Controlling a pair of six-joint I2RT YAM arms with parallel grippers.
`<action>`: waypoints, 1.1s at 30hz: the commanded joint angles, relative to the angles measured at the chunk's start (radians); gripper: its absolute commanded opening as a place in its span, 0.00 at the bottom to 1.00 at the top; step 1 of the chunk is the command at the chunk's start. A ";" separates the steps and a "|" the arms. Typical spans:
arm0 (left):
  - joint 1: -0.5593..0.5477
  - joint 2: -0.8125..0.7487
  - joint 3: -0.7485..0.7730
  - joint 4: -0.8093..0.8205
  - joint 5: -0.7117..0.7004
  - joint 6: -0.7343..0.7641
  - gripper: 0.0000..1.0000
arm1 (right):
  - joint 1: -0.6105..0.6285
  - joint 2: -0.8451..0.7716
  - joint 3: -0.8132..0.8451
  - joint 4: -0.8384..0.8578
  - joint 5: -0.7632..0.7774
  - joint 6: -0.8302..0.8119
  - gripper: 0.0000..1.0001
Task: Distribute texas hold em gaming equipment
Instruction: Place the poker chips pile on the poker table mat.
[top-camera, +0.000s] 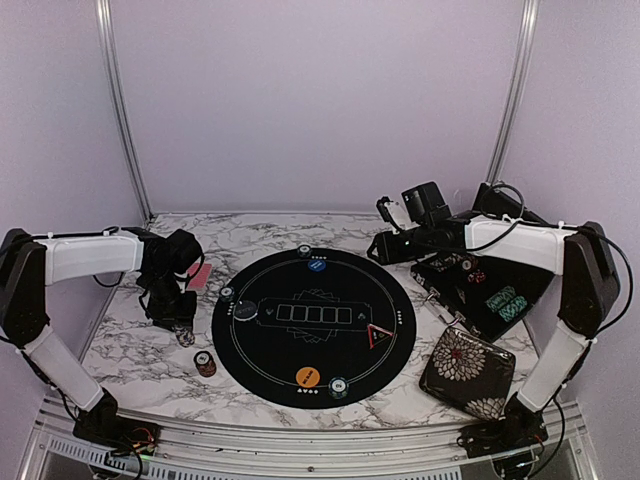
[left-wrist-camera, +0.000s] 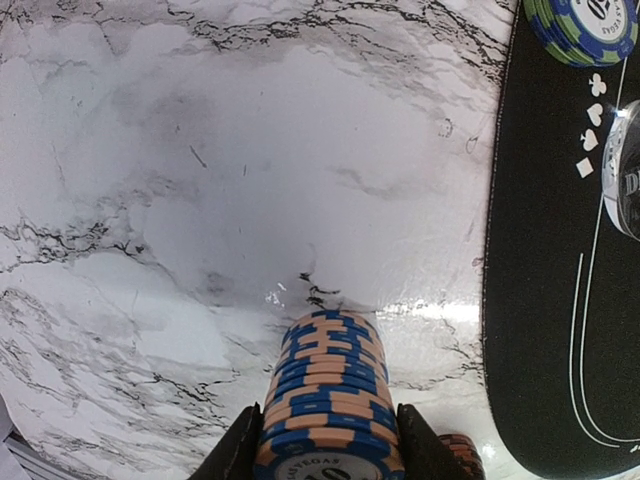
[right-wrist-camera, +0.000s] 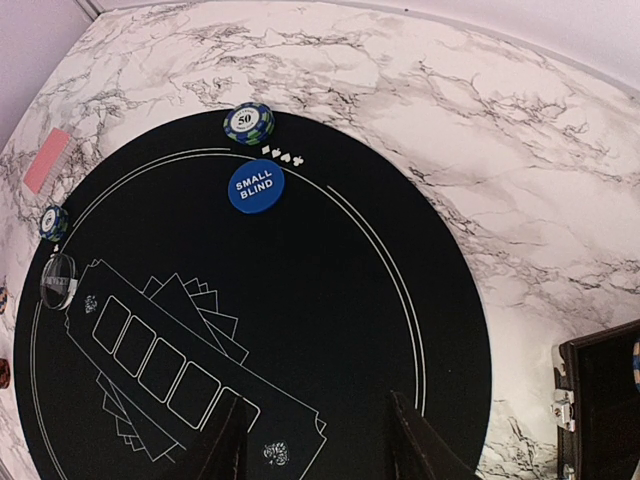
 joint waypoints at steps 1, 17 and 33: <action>0.006 -0.001 0.028 -0.040 -0.013 0.015 0.43 | -0.010 0.013 0.036 -0.014 0.012 -0.011 0.44; 0.006 0.010 0.077 -0.066 -0.011 0.030 0.42 | -0.011 0.013 0.036 -0.016 0.012 -0.011 0.44; -0.007 0.201 0.340 -0.123 -0.007 0.098 0.41 | -0.010 0.015 0.038 -0.016 0.006 -0.010 0.44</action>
